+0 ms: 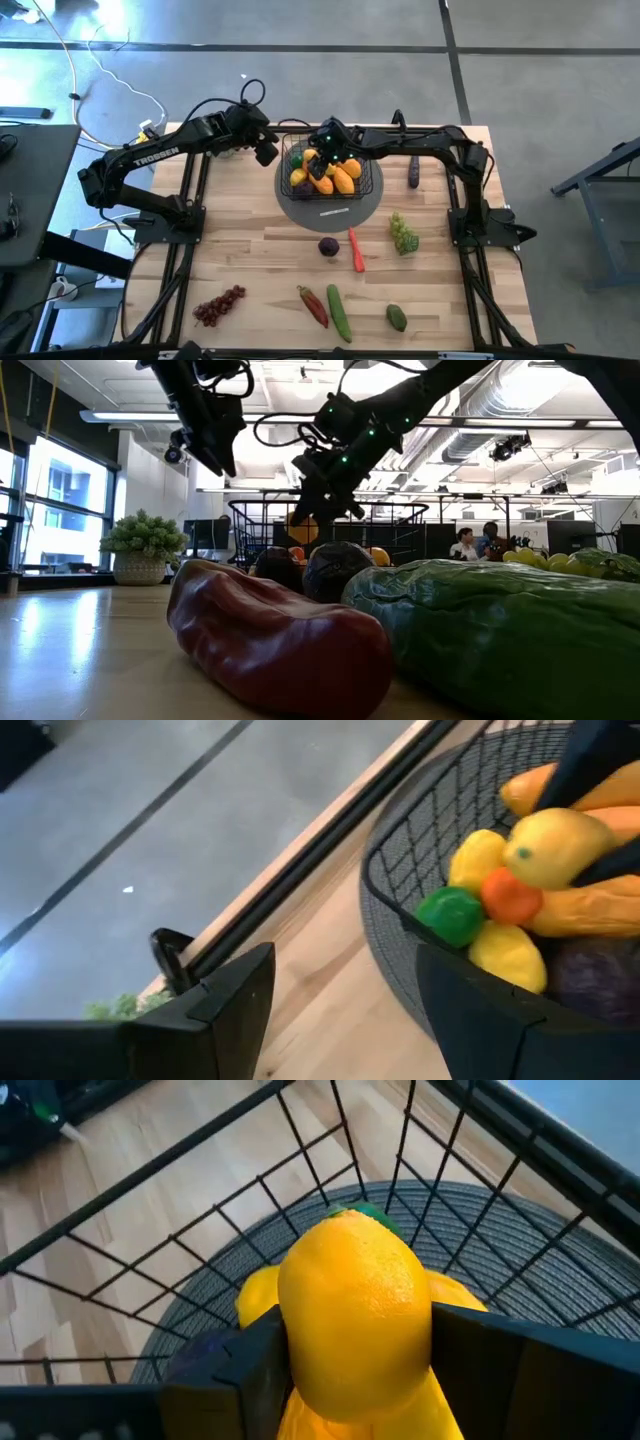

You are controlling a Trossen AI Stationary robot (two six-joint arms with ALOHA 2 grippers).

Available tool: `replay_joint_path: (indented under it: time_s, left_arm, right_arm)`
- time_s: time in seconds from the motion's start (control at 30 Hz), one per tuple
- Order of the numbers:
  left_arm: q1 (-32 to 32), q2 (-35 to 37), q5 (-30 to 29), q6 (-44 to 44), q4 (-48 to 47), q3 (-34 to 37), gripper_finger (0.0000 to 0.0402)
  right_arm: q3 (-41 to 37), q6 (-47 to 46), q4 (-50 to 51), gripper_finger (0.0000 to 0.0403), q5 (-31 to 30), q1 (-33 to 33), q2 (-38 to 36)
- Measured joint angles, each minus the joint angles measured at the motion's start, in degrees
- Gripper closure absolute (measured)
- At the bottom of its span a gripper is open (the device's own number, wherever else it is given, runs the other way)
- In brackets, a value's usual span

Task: Build produce basket
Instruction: Put the lemon into the black wire basket, then put the plum into the black wire basket

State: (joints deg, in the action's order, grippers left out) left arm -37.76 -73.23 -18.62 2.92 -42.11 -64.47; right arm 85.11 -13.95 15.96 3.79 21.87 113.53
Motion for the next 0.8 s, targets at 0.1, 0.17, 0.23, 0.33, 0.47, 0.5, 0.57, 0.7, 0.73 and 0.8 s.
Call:
replay_joint_path:
  time_s: [0.1,0.17,0.23,0.33,0.47,0.5,0.57,0.7,0.73,0.8]
  left_arm:
    - [0.00,0.00,0.93,0.04,-0.04,0.00,0.0172]
    - [0.00,0.00,2.05,-0.11,-0.07,0.00,0.0172]
    - [0.00,0.01,3.01,-0.11,-0.07,0.00,0.0172]
    - [0.00,0.01,3.35,-0.14,-0.08,0.00,0.0172]
    - [0.00,0.00,4.17,-0.14,-0.09,0.00,0.0168]
    - [0.00,0.00,4.59,-0.14,-0.09,0.00,0.0165]
    - [0.01,0.01,5.19,-0.13,-0.11,0.00,0.0158]
    - [0.00,0.00,5.13,-0.07,-0.11,0.00,0.0136]
    - [0.00,0.00,4.74,0.22,-0.11,0.00,0.0131]
    - [0.00,0.00,4.19,1.46,-0.11,0.00,0.0120]
  right_arm:
    - [-0.01,-0.62,0.45,0.0205,0.18,0.40,0.18]
    - [-0.01,-0.61,0.63,0.0203,0.18,0.65,0.18]
    - [-0.01,-0.63,1.15,0.0196,0.19,0.76,0.18]
    - [-0.01,-1.29,1.41,0.0177,0.99,1.03,0.18]
    - [-0.01,-1.66,1.47,0.0150,0.99,1.26,0.08]
    - [-0.01,-1.65,1.55,0.0146,0.99,1.38,-0.08]
    - [-0.01,-1.65,1.71,0.0143,1.01,1.61,-0.61]
    - [-0.01,-3.34,3.40,0.0142,0.99,2.36,-2.59]
    - [-0.01,-3.87,3.77,0.0142,0.98,2.53,-3.07]
    - [-0.01,-4.06,4.56,0.0142,0.75,2.60,-4.24]
